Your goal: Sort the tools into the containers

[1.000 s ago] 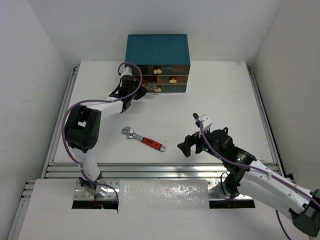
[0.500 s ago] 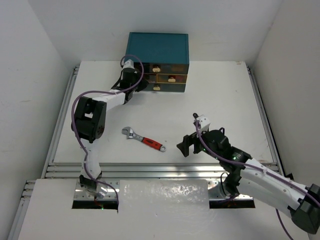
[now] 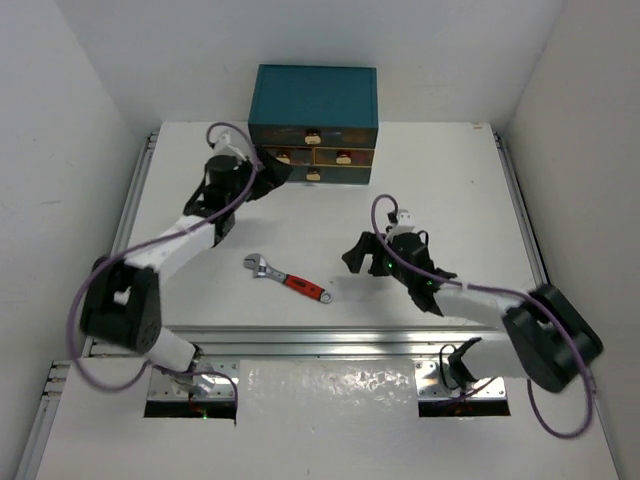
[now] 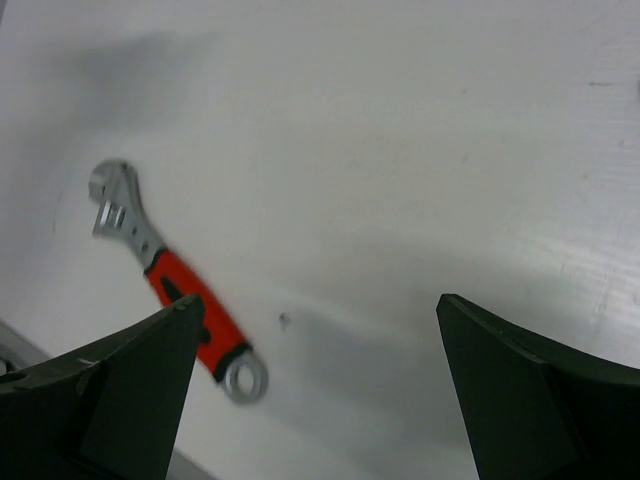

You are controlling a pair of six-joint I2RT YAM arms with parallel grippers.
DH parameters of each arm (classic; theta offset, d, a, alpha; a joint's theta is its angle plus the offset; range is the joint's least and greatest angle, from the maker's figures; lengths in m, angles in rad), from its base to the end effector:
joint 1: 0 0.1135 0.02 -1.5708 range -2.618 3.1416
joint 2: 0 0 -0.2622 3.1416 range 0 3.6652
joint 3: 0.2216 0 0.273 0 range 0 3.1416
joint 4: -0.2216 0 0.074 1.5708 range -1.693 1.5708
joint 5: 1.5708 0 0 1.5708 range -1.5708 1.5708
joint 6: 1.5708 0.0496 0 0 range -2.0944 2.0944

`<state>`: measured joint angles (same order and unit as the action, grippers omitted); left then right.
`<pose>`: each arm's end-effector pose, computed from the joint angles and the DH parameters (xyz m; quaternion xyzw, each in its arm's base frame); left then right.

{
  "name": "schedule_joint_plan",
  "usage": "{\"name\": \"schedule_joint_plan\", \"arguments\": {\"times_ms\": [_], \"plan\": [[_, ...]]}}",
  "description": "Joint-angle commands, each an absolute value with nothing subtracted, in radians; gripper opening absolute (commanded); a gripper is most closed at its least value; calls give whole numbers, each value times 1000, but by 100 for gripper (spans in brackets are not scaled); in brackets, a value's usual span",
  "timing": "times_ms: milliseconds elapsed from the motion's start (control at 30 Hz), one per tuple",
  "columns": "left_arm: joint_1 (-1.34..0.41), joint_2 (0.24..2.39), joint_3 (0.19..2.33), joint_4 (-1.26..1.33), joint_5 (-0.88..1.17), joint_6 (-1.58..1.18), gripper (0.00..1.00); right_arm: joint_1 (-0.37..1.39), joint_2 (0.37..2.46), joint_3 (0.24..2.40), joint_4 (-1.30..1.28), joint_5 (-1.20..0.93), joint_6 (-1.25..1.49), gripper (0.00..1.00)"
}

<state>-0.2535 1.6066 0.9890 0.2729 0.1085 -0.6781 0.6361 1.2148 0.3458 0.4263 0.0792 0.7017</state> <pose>0.3833 -0.1048 0.2286 -0.1416 0.8049 -0.2977 0.4934 0.2098 0.1501 0.1417 0.0489 0.8433 0.3050 0.4398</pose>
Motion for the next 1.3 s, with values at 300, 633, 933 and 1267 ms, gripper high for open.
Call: {"name": "schedule_joint_plan", "arguments": {"times_ms": [300,633,933,1267], "plan": [[-255,625,736,-257,-5,-572,99,460,2046,969,867,-140,1014,92],[-255,338,746,-427,144,-301,100,460,2355,1307,916,-2,1182,85],[-264,262,706,-400,130,-313,100,492,2306,1161,1162,34,1154,74],[-267,250,703,-399,121,-319,100,512,2269,1201,1192,37,1161,5]]}}
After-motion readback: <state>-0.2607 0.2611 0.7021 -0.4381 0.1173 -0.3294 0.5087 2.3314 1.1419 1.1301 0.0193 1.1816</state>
